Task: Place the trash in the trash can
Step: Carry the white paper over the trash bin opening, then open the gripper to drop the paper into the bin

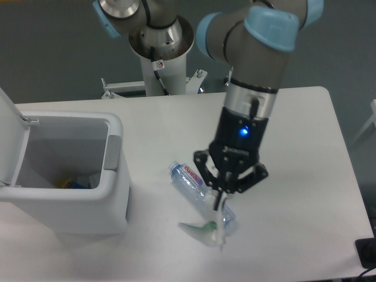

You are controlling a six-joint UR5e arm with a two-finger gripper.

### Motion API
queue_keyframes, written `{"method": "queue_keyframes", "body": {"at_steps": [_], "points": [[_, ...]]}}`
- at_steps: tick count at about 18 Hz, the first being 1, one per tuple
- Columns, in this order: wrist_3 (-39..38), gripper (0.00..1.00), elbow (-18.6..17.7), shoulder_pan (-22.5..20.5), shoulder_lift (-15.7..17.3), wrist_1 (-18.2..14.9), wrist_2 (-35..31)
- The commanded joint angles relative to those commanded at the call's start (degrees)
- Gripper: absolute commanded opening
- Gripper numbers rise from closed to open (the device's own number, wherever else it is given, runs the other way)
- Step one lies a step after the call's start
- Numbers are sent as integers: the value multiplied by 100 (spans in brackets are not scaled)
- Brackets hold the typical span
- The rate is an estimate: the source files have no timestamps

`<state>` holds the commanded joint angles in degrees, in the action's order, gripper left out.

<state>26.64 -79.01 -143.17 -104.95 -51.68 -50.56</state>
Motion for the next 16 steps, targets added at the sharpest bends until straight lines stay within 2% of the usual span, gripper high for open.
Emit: {"method": "queue_keyframes", "body": {"at_steps": [2,6,9,10,16], "points": [[-123,4,-149,0,185,0,151],[-150,4,-553,298,676,0,433],[-80,8,-1115,439,1151,26,591],[-97,8,-1169,492,1231,26,652],[-141,17,-1397,1027,1267,26,706]]}}
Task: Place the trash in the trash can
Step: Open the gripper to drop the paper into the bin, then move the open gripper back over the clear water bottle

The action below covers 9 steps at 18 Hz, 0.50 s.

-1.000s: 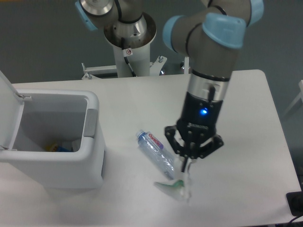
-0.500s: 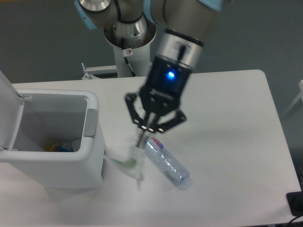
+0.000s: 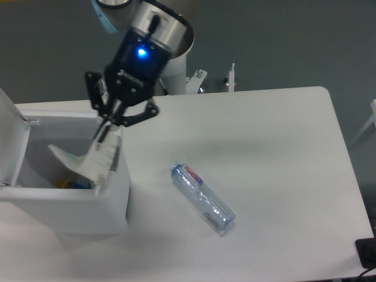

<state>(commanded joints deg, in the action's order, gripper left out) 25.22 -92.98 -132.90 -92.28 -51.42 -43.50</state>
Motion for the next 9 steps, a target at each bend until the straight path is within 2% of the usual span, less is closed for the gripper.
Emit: {"method": "queue_keyframes", "body": {"at_steps": [1,3,9], "points": [[26,21,-79,71,0,0,-17],[35,21,-124,185,-35,0,-35],[53,27,-124,195,-70,0,-44]]}}
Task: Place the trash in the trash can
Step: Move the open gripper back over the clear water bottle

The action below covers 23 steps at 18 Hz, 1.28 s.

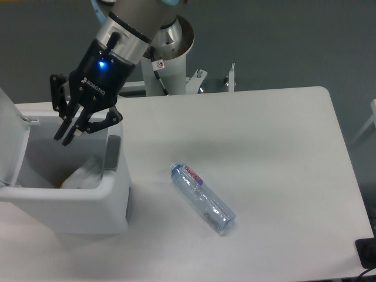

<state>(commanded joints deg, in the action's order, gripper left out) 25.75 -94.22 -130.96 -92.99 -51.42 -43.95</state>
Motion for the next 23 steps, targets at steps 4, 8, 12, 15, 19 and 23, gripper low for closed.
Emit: {"method": "queue_keyframes", "body": {"at_steps": [4,8,12,15,19,23], "points": [[35,100,114,-53,-228,0,-140],[26,100,228,-176,-456,0,-825],[-9,100,185,-789,-571,-9,-879],[44,100,272,-932,-606,0,-870],[18,100,746,-949,-1282,-9,-1291],[18,100,738,-1440,-1923,-9,-1774]]}}
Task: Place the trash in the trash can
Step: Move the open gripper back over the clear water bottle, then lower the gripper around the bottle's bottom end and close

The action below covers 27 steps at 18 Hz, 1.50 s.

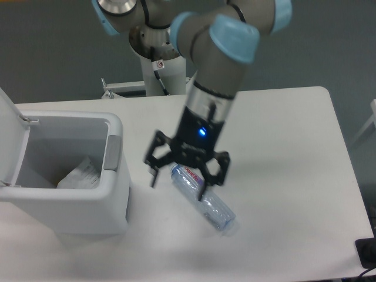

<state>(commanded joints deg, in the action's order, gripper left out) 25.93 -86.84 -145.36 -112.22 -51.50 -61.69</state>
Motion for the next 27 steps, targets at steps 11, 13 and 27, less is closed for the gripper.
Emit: {"method": "queue_keyframes", "body": {"at_steps": [11,13,27], "points": [[-430,100,562,34,-888,-1000,-1072],[-580,100,712,165,-1117,-1282,-1423],[-1099,100,861,491,-1671,-1476,-2425]]}}
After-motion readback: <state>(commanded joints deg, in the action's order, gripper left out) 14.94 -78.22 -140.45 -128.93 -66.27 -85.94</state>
